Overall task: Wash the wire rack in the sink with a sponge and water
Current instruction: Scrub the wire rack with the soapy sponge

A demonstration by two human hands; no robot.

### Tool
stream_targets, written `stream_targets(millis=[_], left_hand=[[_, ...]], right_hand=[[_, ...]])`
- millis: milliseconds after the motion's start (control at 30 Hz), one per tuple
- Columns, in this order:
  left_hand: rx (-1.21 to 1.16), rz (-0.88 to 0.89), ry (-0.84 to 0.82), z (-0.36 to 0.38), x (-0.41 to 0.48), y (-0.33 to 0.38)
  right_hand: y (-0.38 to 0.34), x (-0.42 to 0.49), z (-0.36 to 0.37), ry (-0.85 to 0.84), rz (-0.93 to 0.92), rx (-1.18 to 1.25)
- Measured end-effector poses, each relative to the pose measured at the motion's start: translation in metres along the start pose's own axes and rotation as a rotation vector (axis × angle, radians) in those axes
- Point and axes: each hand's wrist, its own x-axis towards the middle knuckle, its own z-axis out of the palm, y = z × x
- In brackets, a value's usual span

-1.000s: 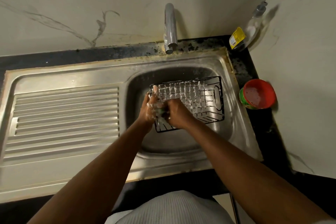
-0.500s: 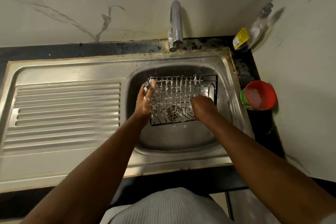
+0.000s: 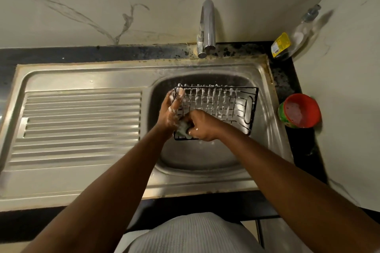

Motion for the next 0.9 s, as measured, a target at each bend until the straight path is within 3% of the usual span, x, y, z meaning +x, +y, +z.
stream_targets(millis=[200, 333, 433, 533, 767, 833, 900], left_hand=[[0.100, 0.075, -0.006, -0.011, 0.011, 0.005], [0.052, 0.064, -0.014, -0.013, 0.019, 0.011], [0.041, 0.013, -0.030, -0.010, 0.013, 0.013], [0.059, -0.013, -0.056, -0.002, 0.011, 0.009], [0.080, 0.042, -0.053, -0.014, 0.012, -0.005], [0.047, 0.020, -0.043, -0.015, 0.011, -0.004], [0.042, 0.006, -0.055, -0.014, 0.015, 0.000]], right_hand=[[0.003, -0.017, 0.004, -0.111, -0.034, -0.069], [0.009, -0.015, -0.006, 0.139, -0.009, 0.039], [0.018, -0.002, -0.026, 0.335, 0.053, -0.013], [0.021, 0.010, -0.015, 0.149, 0.193, -0.087], [0.026, -0.012, -0.017, -0.135, 0.055, -0.020], [0.033, -0.017, -0.029, -0.102, 0.074, 0.009], [0.044, -0.014, -0.032, 0.033, 0.140, -0.007]])
